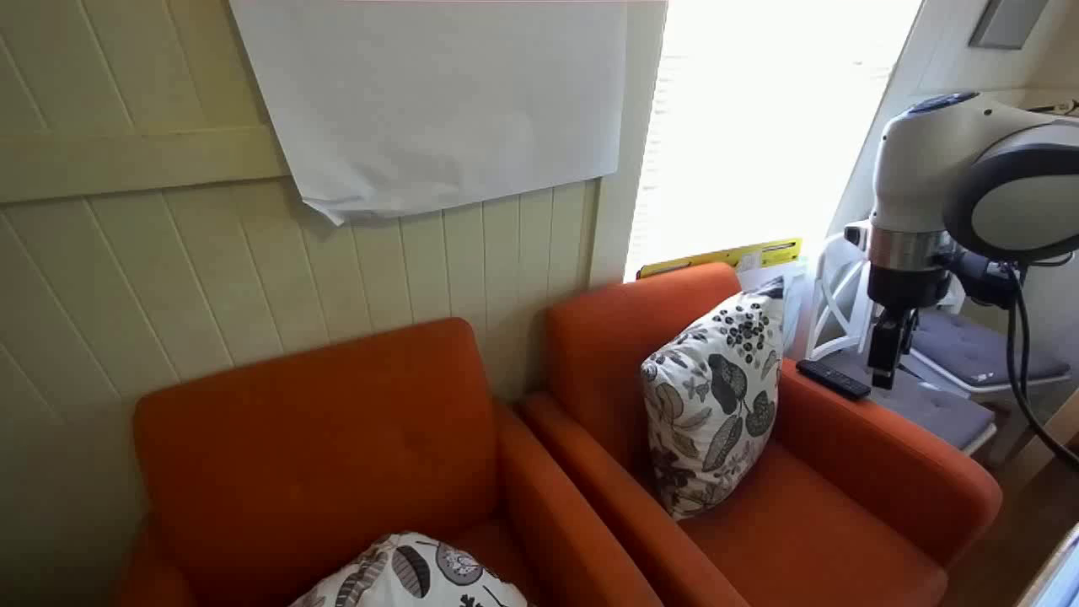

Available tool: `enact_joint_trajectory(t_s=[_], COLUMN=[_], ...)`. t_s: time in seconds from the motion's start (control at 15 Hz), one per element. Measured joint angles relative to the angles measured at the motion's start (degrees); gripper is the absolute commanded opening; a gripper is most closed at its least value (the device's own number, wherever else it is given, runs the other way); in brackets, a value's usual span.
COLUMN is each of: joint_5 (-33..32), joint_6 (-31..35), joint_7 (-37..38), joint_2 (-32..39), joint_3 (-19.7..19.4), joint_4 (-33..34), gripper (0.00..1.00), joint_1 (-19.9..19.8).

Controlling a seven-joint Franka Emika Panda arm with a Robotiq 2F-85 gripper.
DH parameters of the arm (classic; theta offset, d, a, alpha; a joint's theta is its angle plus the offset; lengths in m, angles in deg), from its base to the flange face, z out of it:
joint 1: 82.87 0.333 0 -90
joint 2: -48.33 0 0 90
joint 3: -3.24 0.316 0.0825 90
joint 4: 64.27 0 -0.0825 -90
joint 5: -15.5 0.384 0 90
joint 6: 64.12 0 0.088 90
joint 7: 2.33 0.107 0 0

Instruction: Put the pillow on the back of the sofa

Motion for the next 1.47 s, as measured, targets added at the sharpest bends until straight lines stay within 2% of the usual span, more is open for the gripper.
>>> enact_joint_trajectory(t_s=[0.47,0.73,1.13,1.47], joint_5=[0.1,2.3,6.4,7.8], joint_6=[0.3,5.0,18.2,25.8], joint_7=[1.1,14.3,37.0,49.8], joint_2=[0.1,4.1,17.3,26.0], joint_3=[-0.1,1.7,6.5,5.6], joint_4=[0.0,0.0,3.2,10.8], gripper=[1.00,1.00,1.00,1.00], joint_1=[0.1,0.3,1.5,2.3])
